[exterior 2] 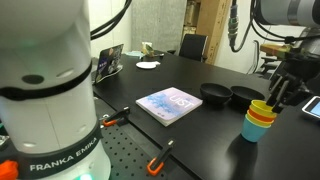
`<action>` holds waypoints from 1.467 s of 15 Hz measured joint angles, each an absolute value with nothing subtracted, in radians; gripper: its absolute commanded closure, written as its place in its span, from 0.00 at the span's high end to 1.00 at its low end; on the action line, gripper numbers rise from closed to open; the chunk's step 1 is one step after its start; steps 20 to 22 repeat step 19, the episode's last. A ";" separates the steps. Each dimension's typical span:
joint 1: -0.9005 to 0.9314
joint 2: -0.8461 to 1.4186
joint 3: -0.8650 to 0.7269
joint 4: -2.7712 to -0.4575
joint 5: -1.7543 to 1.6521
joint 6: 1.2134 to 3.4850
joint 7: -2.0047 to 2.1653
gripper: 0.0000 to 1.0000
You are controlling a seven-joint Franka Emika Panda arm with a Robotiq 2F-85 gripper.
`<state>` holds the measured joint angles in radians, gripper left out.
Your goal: Stack the cups together
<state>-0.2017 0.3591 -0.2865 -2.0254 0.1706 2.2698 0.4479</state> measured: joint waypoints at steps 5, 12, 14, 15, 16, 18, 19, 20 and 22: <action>-0.201 0.353 -0.295 -1.999 0.133 2.228 0.469 1.00; -0.182 0.269 -0.296 -1.994 0.005 2.052 0.515 1.00; -0.179 0.243 -0.288 -1.994 0.003 2.016 0.514 1.00; -0.179 0.234 -0.284 -1.994 0.003 1.999 0.512 1.00; -0.179 0.227 -0.281 -1.994 0.003 1.983 0.511 1.00; -0.178 0.219 -0.275 -1.994 0.003 1.962 0.506 1.00; -0.178 0.217 -0.272 -1.994 0.003 1.954 0.504 1.00; -0.178 0.217 -0.272 -1.994 0.003 1.954 0.504 1.00; -0.178 0.217 -0.272 -1.994 0.003 1.954 0.504 1.00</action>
